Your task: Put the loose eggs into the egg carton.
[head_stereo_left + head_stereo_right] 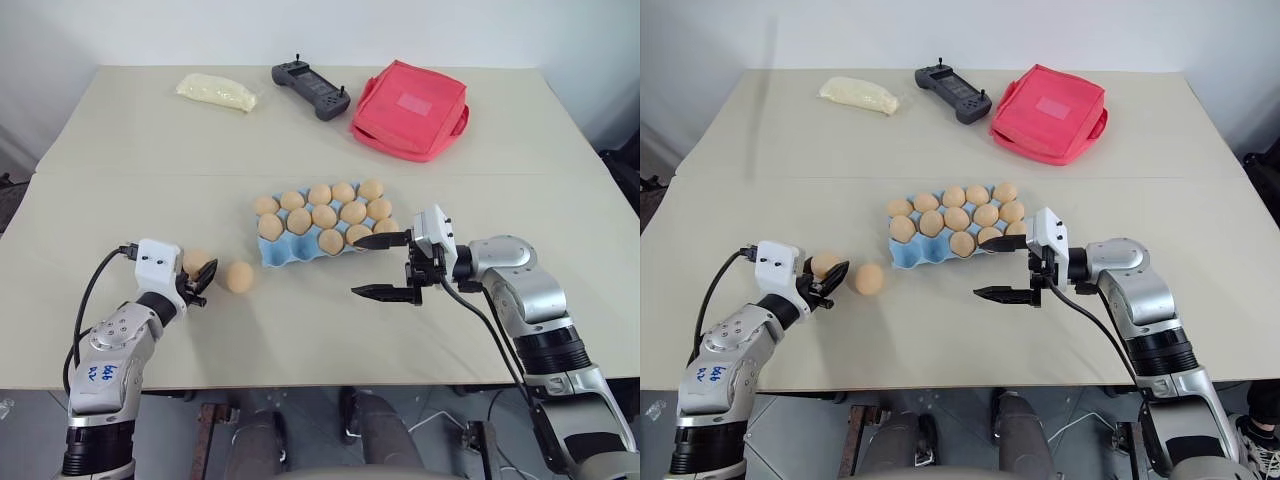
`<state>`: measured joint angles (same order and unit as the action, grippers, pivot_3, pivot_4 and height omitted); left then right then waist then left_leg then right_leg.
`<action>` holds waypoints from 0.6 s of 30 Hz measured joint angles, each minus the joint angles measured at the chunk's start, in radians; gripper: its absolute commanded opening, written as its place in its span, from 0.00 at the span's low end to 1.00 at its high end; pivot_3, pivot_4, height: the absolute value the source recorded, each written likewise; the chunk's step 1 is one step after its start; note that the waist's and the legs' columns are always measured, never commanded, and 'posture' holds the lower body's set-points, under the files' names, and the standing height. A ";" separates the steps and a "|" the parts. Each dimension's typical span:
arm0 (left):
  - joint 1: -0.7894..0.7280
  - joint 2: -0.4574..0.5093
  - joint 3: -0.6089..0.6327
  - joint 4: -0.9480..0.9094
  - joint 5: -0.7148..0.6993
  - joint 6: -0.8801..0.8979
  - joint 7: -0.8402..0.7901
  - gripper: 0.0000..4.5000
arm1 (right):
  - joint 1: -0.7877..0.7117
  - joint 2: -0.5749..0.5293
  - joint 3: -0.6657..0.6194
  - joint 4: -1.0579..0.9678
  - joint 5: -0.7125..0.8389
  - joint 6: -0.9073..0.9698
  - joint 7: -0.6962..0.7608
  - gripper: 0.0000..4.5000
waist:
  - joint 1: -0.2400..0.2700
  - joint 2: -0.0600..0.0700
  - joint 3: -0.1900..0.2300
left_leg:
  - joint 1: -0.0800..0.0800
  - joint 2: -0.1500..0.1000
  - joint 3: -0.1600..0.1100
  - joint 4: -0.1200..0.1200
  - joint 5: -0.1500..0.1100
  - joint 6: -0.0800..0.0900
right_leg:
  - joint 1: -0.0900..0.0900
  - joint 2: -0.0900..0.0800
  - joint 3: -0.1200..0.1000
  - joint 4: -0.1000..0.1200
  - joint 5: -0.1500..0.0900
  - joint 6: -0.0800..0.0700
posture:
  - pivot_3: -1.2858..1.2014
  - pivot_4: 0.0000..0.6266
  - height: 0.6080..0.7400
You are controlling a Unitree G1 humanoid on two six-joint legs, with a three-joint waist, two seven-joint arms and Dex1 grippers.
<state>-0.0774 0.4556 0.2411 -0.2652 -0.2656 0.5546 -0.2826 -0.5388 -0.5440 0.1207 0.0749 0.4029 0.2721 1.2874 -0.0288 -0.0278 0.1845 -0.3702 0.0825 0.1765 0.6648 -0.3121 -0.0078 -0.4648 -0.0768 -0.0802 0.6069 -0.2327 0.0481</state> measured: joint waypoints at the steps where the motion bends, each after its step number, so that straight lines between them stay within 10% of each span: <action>1: -0.009 0.010 0.008 0.001 -0.004 0.000 -0.008 0.41 | 0.001 -0.001 0.000 -0.001 0.000 0.000 -0.002 1.00 | 0.000 0.000 0.000 | 0.000 0.000 0.000 0.000 0.000 0.000 | 0.000 0.000 0.000 0.000 0.000 0.000 | 0.52 0.24 1.00; 8: -0.187 0.053 0.076 0.006 -0.090 -0.052 -0.118 0.41 | 0.016 -0.024 -0.013 -0.013 0.008 0.000 0.007 1.00 | 0.003 0.000 0.000 | 0.000 -0.001 0.000 0.000 0.001 0.000 | 0.000 0.000 -0.001 0.000 0.000 0.001 | 0.52 0.24 1.00; 18: -0.408 0.025 -0.142 0.137 -0.140 -0.076 -0.357 0.41 | 0.054 -0.044 -0.042 -0.030 0.007 -0.004 -0.022 1.00 | 0.000 0.000 0.000 | 0.000 -0.001 0.001 0.001 0.004 -0.005 | 0.000 0.004 0.000 0.000 0.001 0.002 | 0.52 0.24 1.00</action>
<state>-0.4857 0.4810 0.0994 -0.1285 -0.4060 0.4783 -0.6396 -0.4845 -0.5880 0.0785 0.0446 0.4099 0.2679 1.2652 -0.0286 -0.0279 0.1845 -0.3702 0.0812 0.1779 0.6658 -0.3086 -0.0127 -0.4645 -0.0732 -0.0802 0.6073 -0.2318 0.0497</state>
